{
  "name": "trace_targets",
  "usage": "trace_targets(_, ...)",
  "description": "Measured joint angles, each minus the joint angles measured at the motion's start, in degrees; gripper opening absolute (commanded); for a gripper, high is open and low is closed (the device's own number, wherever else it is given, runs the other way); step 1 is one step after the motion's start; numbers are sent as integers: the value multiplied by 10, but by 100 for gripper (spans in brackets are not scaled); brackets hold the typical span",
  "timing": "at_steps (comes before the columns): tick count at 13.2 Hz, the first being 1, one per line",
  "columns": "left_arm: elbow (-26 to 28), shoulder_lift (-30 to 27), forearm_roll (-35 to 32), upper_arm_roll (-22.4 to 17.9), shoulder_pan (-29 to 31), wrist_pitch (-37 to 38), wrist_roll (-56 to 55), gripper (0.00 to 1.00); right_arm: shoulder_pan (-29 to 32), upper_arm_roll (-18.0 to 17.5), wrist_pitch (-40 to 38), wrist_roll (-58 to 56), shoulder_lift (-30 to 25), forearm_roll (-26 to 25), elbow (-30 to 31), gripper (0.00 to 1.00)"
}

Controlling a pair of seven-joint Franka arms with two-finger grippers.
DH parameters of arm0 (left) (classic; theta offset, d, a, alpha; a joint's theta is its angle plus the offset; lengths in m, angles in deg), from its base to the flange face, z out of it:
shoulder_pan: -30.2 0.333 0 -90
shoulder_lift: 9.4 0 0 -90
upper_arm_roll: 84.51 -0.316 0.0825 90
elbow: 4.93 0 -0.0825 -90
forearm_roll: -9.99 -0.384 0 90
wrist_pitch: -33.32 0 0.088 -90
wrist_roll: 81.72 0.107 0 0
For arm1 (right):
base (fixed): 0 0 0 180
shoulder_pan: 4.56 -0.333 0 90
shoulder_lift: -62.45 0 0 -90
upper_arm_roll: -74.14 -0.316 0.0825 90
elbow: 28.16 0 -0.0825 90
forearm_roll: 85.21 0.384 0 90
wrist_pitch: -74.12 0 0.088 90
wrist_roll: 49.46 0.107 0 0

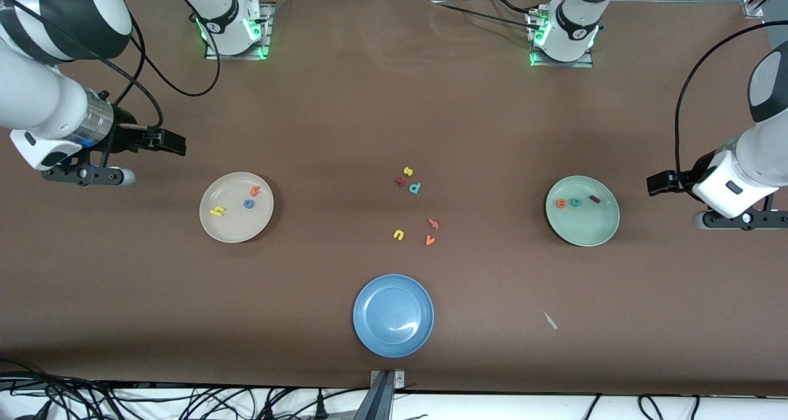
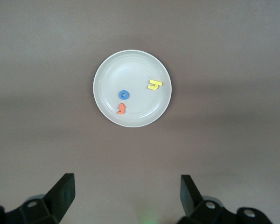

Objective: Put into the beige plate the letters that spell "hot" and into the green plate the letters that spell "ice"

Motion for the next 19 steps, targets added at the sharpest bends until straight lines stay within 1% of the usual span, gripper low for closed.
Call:
trace_targets(4,0,0,9,0,5,0,0,100,0,0,0,0,0,0,0,100)
trace_targets(6,-8,-3,50,0,16,0,0,100,0,0,0,0,0,0,0,100)
trace_targets(8,-20,-6,68,0,23,1,2,100,0,0,0,0,0,0,0,100)
trace_targets(11,-26,-6,69,1,23,2,3,100,0,1,0,0,0,0,0,100)
trace_targets(14,-55,-6,69,1,12,7,3,100,0,1,0,0,0,0,0,100)
trace_targets(16,-64,-7,69,-1,-1,16,3,100,0,1,0,0,0,0,0,100)
trace_targets(17,-65,-7,69,-13,-17,18,3,100,0,1,0,0,0,0,0,100)
trace_targets(18,-67,-9,70,-49,-50,22,3,100,0,1,0,0,0,0,0,100)
trace_targets(19,-75,-12,80,-104,-99,30,3,100,0,1,0,0,1,0,0,100)
